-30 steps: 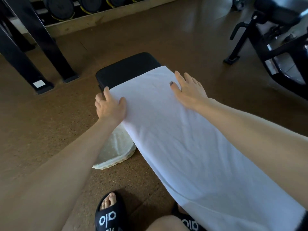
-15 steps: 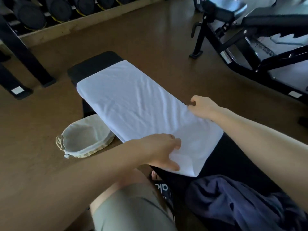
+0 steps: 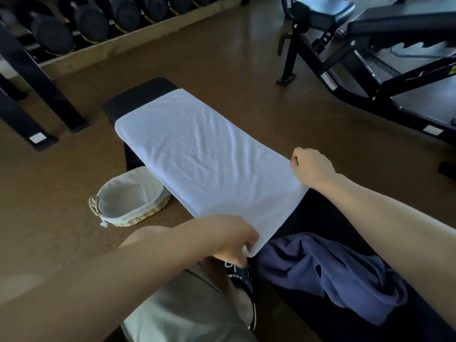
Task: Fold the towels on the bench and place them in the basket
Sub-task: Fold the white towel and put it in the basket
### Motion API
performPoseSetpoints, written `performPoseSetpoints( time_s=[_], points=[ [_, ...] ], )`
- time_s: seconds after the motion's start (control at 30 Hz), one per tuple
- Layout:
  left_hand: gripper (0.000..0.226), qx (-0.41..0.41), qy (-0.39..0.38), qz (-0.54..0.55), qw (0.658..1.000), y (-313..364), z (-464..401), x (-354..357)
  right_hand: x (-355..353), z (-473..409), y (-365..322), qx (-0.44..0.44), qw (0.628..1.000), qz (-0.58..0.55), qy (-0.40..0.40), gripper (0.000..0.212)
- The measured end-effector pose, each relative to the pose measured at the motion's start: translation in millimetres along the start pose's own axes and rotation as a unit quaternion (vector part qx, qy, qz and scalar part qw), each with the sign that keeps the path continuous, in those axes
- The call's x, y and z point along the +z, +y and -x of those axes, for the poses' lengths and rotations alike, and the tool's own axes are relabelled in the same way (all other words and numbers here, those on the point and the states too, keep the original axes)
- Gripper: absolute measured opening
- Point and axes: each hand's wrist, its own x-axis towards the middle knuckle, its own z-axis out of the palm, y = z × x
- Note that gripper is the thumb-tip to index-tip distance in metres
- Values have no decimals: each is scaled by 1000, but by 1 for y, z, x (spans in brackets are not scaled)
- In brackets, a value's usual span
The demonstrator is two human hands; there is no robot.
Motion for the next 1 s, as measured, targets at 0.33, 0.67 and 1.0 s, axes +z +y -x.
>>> performPoseSetpoints(
  time_s=[0.33, 0.67, 1.0],
  points=[
    [36, -11, 10, -72, 997, 9, 14, 17, 9, 22, 7, -14, 998, 37, 49, 27],
    [20, 38, 90, -50, 994, 18, 12, 25, 14, 50, -14, -106, 980, 91, 142, 27],
    [20, 18, 63, 154, 986, -3, 22, 8, 11, 44, -28, -23, 997, 64, -28, 64]
  ],
)
